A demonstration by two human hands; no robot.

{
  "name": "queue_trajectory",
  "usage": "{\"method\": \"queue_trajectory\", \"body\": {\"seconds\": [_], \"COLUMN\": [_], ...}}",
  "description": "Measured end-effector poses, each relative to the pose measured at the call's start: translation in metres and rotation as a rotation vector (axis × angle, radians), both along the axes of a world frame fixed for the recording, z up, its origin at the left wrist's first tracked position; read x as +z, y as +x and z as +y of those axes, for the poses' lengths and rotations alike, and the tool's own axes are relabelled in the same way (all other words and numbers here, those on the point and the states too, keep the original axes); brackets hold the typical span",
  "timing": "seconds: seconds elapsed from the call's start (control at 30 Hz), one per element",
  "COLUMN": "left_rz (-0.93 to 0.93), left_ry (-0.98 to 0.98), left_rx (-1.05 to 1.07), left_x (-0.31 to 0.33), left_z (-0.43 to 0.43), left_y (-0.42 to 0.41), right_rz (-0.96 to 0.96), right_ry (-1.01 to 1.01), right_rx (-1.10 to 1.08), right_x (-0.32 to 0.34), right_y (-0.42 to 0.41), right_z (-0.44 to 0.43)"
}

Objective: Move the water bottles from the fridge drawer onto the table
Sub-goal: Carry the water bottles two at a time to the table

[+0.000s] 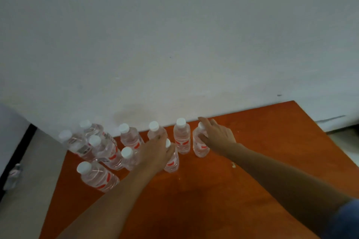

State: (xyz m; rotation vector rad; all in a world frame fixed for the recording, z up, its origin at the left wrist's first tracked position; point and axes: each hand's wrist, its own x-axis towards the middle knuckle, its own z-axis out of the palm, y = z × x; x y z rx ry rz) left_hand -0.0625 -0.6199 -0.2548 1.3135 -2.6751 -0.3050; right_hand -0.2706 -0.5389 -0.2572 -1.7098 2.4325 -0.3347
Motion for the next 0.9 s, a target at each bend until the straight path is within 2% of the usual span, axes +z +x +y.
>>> {"method": "queue_trajectory", "body": {"seconds": [0.23, 0.43, 0.67, 0.9], "left_rz": [0.006, 0.01, 0.003, 0.056], "left_ry": [-0.19, -0.203, -0.214, -0.153], "left_rx": [-0.248, -0.548, -0.901, -1.185], "left_x": [0.044, 0.07, 0.087, 0.086], "left_z": [0.007, 0.066, 0.221, 0.447], "left_y": [0.007, -0.054, -0.143, -0.218], "right_rz": [-0.024, 0.056, 0.061, 0.052], "right_ry": [0.075, 0.109, 0.056, 0.079], "right_rx": [-0.234, -0.409, -0.773, -1.069], "right_x": [0.022, 0.049, 0.07, 0.077], "right_y": [0.013, -0.012, -0.031, -0.027], "right_z": [0.058, 0.167, 0.365, 0.616]}}
